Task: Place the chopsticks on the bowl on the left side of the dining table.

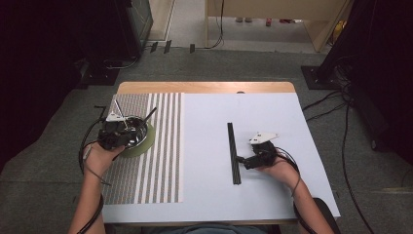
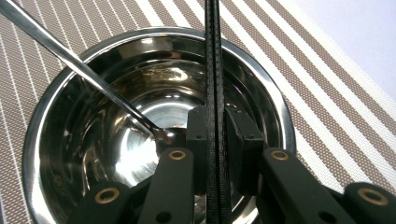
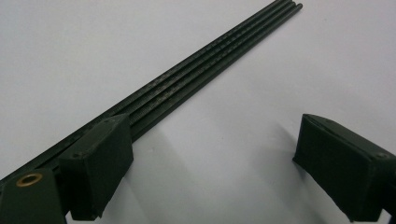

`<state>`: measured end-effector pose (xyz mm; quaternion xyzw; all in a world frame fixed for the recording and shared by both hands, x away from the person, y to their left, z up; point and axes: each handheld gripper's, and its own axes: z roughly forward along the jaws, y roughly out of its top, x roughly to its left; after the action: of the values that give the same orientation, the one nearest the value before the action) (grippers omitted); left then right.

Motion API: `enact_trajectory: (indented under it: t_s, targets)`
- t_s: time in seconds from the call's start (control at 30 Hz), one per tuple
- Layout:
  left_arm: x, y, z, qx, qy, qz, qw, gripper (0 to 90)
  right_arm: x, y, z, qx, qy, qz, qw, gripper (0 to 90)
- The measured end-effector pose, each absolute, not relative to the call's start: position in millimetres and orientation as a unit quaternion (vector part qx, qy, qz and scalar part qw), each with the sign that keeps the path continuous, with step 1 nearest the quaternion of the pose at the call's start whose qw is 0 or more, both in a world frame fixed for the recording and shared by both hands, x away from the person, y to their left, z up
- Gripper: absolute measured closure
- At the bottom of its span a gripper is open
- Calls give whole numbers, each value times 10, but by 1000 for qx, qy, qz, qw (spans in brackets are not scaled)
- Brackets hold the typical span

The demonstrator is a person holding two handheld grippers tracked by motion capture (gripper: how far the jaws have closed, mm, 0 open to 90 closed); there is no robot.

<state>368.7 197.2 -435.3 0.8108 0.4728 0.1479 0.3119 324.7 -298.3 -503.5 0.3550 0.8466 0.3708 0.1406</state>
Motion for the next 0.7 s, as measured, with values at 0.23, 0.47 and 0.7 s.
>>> enact_trajectory:
  t_s: [0.23, 0.47, 0.7]
  targets:
    - [3644, 1983, -4348, 814, 469, 139, 313, 809, 3247, -2984, -5035, 354, 847, 370, 141, 109]
    - [3601, 1979, -4350, 815, 468, 131, 317, 808, 3247, -2984, -5035, 354, 847, 370, 141, 109]
    - [3605, 2024, -4343, 805, 474, 133, 333, 701, 3247, -2985, -5035, 354, 847, 370, 141, 110]
